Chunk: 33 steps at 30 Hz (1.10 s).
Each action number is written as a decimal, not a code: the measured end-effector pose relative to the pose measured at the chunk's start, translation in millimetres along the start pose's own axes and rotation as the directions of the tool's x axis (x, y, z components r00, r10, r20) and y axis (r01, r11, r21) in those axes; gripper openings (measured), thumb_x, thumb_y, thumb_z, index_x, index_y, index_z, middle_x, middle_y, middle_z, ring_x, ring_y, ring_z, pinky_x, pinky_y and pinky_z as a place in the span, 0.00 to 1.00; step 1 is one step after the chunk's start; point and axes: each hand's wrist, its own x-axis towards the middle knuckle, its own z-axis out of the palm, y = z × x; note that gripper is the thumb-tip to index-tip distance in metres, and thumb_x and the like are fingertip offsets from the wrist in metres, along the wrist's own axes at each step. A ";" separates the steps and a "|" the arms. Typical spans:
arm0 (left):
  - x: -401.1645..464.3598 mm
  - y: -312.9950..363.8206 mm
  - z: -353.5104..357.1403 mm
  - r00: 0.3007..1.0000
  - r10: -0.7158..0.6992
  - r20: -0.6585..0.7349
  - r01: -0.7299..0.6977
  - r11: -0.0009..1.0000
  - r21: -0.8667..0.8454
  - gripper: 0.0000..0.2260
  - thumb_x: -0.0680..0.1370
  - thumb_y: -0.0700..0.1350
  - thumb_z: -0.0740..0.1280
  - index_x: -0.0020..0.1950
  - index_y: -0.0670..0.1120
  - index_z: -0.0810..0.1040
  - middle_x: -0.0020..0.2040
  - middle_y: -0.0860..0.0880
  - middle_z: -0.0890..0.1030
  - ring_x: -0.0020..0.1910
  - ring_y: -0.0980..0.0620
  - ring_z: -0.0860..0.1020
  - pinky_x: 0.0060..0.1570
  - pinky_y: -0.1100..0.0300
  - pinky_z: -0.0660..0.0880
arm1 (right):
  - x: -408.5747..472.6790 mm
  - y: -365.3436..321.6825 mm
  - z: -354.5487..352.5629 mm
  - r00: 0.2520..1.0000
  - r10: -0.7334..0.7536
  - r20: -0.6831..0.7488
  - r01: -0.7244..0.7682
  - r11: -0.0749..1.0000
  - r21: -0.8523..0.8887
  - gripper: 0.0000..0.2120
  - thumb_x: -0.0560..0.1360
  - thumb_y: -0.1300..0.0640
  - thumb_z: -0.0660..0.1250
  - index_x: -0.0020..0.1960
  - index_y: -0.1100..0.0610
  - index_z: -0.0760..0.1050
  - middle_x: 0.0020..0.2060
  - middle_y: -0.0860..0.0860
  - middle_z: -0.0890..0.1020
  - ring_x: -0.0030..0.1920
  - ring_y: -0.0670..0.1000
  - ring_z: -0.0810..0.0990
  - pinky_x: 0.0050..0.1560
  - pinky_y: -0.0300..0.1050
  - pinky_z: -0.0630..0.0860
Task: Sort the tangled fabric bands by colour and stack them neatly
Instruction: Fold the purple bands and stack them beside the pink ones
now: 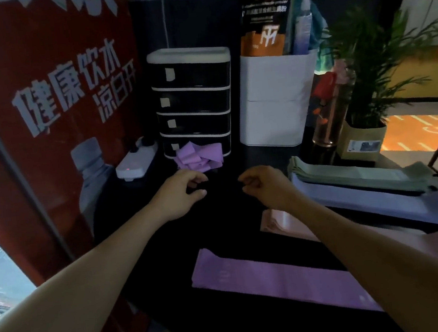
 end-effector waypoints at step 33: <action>102.7 -99.1 8.2 0.975 -0.174 -0.134 0.193 0.971 0.140 0.04 0.74 0.39 0.69 0.42 0.47 0.77 0.42 0.50 0.75 0.42 0.51 0.75 0.43 0.61 0.69 | 156.2 13.9 69.1 0.999 -0.054 0.008 0.054 0.999 0.002 0.08 0.72 0.67 0.66 0.47 0.59 0.82 0.48 0.54 0.82 0.48 0.53 0.80 0.52 0.43 0.75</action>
